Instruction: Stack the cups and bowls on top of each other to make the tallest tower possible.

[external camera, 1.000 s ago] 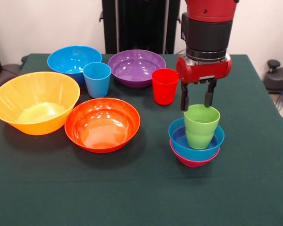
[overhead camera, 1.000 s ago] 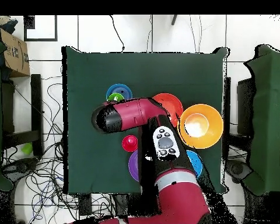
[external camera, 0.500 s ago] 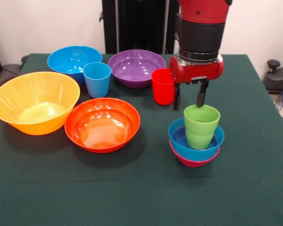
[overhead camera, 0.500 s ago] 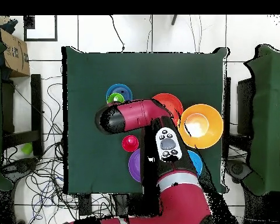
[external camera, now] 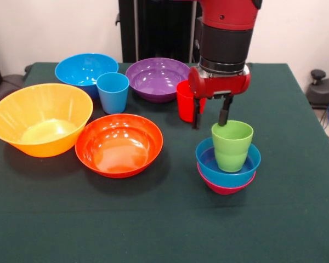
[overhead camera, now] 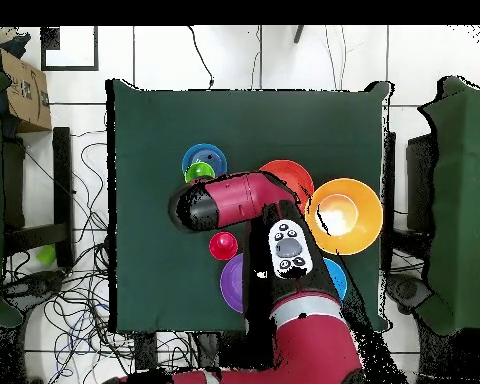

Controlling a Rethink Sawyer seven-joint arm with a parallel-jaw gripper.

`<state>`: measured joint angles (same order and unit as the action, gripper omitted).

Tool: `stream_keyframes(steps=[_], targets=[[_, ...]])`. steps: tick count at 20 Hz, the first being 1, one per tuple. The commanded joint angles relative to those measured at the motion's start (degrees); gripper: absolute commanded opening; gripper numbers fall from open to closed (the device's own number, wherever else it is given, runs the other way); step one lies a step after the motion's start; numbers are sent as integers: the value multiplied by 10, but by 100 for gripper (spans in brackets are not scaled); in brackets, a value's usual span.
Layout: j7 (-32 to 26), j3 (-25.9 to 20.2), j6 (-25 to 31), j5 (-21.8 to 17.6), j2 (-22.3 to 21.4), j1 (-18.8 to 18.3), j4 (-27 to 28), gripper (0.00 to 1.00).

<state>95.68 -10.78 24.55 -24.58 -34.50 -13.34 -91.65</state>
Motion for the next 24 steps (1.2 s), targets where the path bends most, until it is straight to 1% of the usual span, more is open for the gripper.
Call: stream_keyframes(steps=[1,5,9,13,19,23,24], targets=[[25,-7,-58,-50,51,18,38,100],[36,1,-69,-46,66,29,50,100],[32,0,-77,-41,61,25,39,100],[28,-1,-80,-38,59,24,45,100],[19,-2,-77,-37,41,16,29,100],[6,-13,-63,-32,28,5,25,100],[3,-19,-56,-27,19,2,21,100]])
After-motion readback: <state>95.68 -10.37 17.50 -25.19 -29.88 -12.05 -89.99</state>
